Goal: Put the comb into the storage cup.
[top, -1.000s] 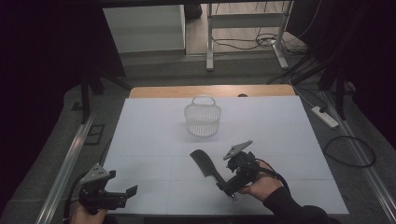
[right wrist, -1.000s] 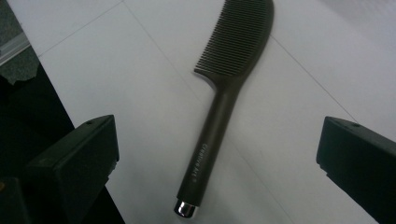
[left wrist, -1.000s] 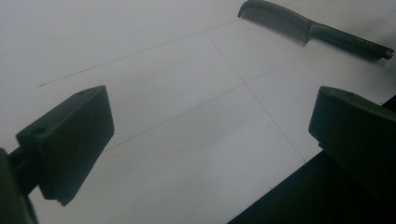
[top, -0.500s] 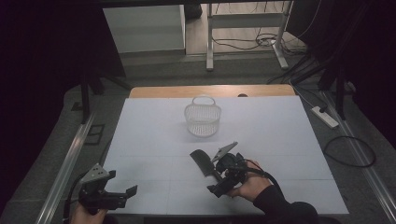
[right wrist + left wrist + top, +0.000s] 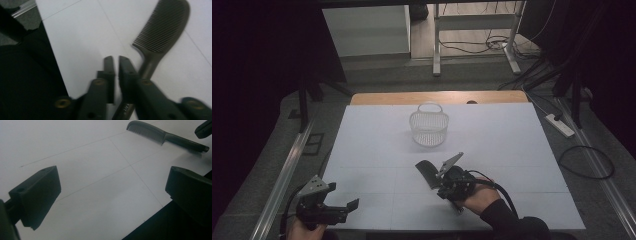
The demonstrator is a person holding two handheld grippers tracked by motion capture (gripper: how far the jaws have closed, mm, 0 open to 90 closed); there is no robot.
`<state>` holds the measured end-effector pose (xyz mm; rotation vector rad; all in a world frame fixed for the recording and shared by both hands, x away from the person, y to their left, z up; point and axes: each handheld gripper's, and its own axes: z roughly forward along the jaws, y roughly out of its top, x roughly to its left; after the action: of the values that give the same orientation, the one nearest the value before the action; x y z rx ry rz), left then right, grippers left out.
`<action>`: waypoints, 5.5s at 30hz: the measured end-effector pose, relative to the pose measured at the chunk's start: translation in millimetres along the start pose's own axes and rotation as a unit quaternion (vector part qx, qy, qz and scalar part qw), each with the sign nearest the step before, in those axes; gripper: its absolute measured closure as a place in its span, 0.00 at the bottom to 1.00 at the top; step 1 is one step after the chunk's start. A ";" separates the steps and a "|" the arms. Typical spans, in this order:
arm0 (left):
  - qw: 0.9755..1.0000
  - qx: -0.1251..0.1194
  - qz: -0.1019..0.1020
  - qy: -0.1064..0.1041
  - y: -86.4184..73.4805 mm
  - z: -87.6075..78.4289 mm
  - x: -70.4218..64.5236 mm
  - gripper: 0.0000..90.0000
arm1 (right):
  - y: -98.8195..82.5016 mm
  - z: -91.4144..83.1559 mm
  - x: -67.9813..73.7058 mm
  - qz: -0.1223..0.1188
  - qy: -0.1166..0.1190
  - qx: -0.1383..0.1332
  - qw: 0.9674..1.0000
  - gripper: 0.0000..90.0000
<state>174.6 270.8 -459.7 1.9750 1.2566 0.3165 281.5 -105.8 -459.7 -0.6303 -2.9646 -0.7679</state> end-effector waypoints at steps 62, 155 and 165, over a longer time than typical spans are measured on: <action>1.000 -0.002 0.006 -0.004 -0.6 -0.8 -1.0 0.02 | -24.8 6.0 -18.2 0.045 -0.023 -0.006 0.999 0.87; 1.000 -0.003 0.005 -0.005 -1.3 -1.4 -1.1 0.02 | -24.4 29.9 -30.8 0.009 -0.070 0.077 0.995 0.80; 1.000 -0.005 -0.006 -0.006 -1.5 -1.9 1.4 0.01 | -28.5 28.6 -31.9 0.016 -0.066 0.058 0.996 0.80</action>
<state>173.3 273.2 -459.7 1.9582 1.2566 0.3032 302.2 -127.3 -501.7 -0.7474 -3.0812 -0.5673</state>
